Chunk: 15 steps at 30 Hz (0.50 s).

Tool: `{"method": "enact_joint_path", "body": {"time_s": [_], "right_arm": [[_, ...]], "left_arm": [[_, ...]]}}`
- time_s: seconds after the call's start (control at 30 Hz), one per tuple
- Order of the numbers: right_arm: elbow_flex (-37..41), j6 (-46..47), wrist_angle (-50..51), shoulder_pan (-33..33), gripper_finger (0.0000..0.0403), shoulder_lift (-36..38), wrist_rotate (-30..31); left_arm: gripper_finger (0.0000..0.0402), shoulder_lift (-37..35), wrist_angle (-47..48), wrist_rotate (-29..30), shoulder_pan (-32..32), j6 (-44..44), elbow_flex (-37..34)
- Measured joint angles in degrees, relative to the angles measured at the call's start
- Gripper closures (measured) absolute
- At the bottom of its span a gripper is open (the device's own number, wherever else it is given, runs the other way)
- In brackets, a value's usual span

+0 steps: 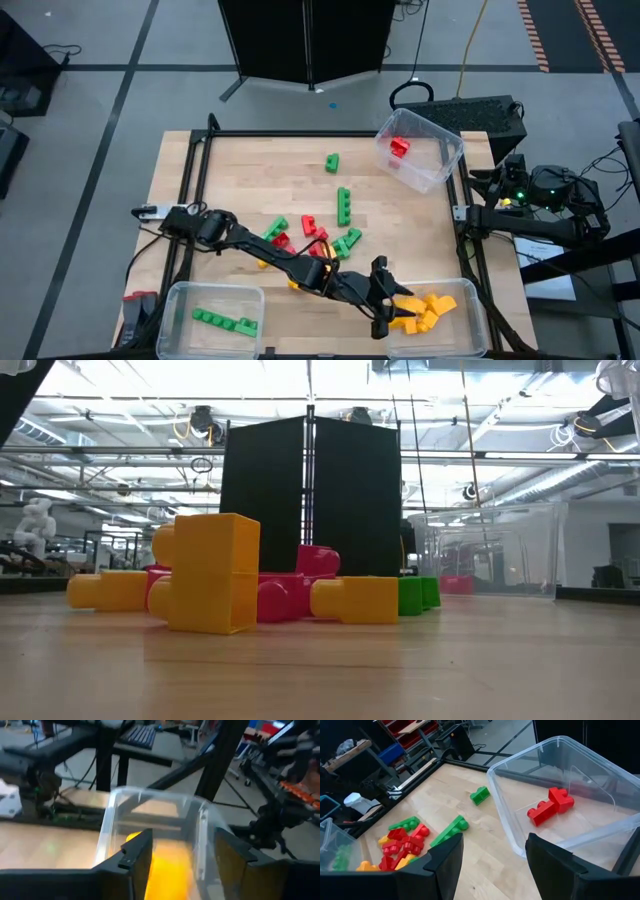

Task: Sort blocks
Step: Put the yellow game piece into the bottom right transparent bin

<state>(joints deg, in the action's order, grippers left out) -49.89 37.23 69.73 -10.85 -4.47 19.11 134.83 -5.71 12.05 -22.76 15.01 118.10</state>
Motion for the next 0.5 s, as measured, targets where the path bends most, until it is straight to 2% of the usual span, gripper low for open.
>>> {"method": "enact_joint_path", "body": {"time_s": [0.23,0.33,0.43,0.5], "right_arm": [[0.0,0.0,0.0,0.0,0.0195,0.0,0.0],[0.0,-0.1,0.0,0.0,0.0195,0.0,0.0],[0.0,-0.2,0.1,0.0,0.0195,0.0,0.0],[0.0,-0.3,0.4,0.0,0.0195,0.0,0.0]], "left_arm": [[0.0179,-0.2,1.8,-0.7,0.0,-0.6,2.8],[0.0173,-3.0,13.8,0.5,0.3,0.0,6.3],[0.0172,-7.4,32.9,5.3,1.5,3.0,10.9],[0.0171,-10.1,43.8,6.1,2.6,7.7,12.5]]}}
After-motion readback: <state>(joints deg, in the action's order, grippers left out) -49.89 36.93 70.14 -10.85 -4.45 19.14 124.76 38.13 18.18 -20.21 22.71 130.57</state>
